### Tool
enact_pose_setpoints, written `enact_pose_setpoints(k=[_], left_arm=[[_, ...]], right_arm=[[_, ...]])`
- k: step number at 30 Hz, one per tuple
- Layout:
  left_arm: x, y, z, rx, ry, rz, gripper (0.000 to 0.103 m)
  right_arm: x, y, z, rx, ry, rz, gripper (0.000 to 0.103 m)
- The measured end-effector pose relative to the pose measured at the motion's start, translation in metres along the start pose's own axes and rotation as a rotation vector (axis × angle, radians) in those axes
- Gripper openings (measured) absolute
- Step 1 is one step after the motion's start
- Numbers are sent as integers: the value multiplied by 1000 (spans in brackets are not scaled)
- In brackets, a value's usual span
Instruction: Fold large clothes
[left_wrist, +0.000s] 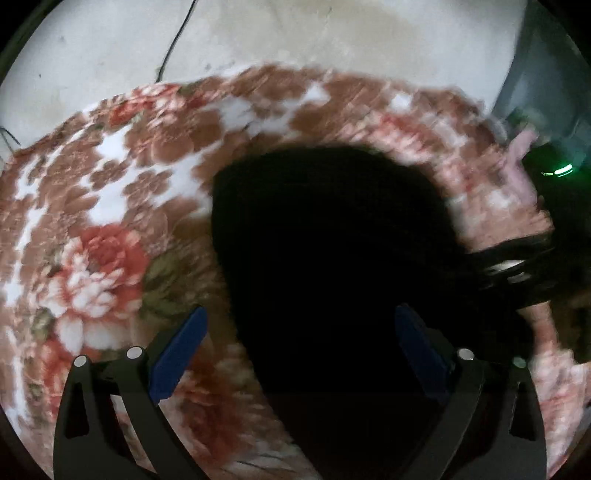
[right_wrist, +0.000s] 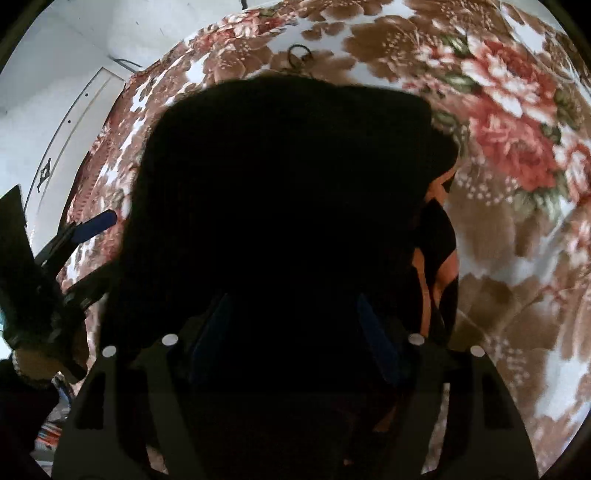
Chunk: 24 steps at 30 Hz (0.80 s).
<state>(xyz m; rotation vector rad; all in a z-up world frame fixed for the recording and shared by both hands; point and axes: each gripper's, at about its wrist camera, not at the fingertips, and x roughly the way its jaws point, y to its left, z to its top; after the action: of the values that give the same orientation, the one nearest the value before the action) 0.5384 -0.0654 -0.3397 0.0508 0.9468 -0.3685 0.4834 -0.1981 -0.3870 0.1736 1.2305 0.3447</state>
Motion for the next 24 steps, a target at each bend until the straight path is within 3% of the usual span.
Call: enact_pose_setpoints(k=[1,2,3,4,7,8,9,10,11,14,20,24], left_arm=[[9,5,-3,-15,11,-3,99],[13,9,-5,-33,19,-4,99],[17,11,-6,-47,26,-10,99],[18,12,-6,-52,26,-22,99],[17,19,-6,-110,49,-70,99],[13,20,-5,-122,57,-76,99],[6,22,-3,-139,67,-79,99],[0,25,-2,-155,73,-90,98],[-6,29,-2,-178,76,-109,98],[-27,44,-9,-269,75,-199,98],[-27,56,-27,-328,121,-262,98],[-11,63,-35,-379,146,-313,98]], right_arm=[[3,-4,-3,-3,-12,-2,65],[6,-5,-4,-25,-25,-15,56],[7,-6,-6,-53,-31,-54,35],[9,-6,-7,-94,-33,-117,32],[6,-15,-9,-49,-30,-63,35],[1,-13,-7,-56,-15,-53,38],[-5,-10,-7,-64,-11,-49,56],[-18,-7,-6,-62,-17,-14,66],[-26,-6,-6,-56,-22,3,97],[-56,-11,-7,-39,-46,0,98],[-65,-51,-11,54,-10,-9,98],[-51,-69,-15,138,30,80,98]])
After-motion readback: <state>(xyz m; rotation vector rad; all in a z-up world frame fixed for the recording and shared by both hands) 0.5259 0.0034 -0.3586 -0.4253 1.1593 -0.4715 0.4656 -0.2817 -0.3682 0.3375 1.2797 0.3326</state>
